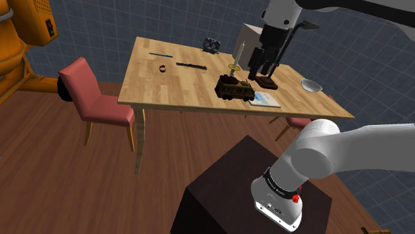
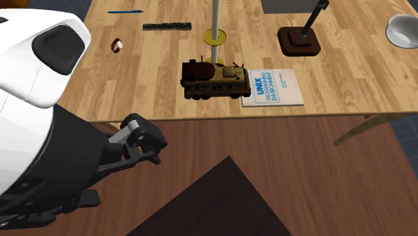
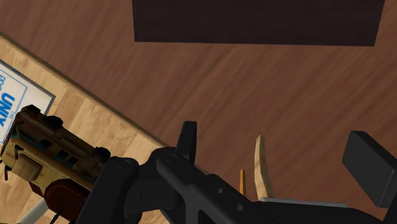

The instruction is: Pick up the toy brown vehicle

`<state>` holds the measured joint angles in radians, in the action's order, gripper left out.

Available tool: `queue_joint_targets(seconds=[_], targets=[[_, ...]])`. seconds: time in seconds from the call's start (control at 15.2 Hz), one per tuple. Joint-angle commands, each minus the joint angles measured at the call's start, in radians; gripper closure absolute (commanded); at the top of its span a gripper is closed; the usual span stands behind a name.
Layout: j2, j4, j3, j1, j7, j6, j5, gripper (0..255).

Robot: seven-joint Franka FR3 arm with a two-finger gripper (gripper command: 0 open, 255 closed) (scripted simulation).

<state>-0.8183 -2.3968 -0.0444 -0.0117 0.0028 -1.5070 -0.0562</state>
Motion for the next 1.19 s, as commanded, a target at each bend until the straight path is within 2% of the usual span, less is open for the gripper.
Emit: queue_joint_targets(seconds=[0.0, 0.66, 1.12], targets=[[0.0, 0.0, 0.0, 0.0, 0.0, 0.0, 0.0, 0], [0.127, -0.055, -0.224, 0.014, -0.344, -0.24, -0.188, 0], [0.315, 0.0, -0.383, -0.004, -0.578, -0.43, -0.253, 0]])
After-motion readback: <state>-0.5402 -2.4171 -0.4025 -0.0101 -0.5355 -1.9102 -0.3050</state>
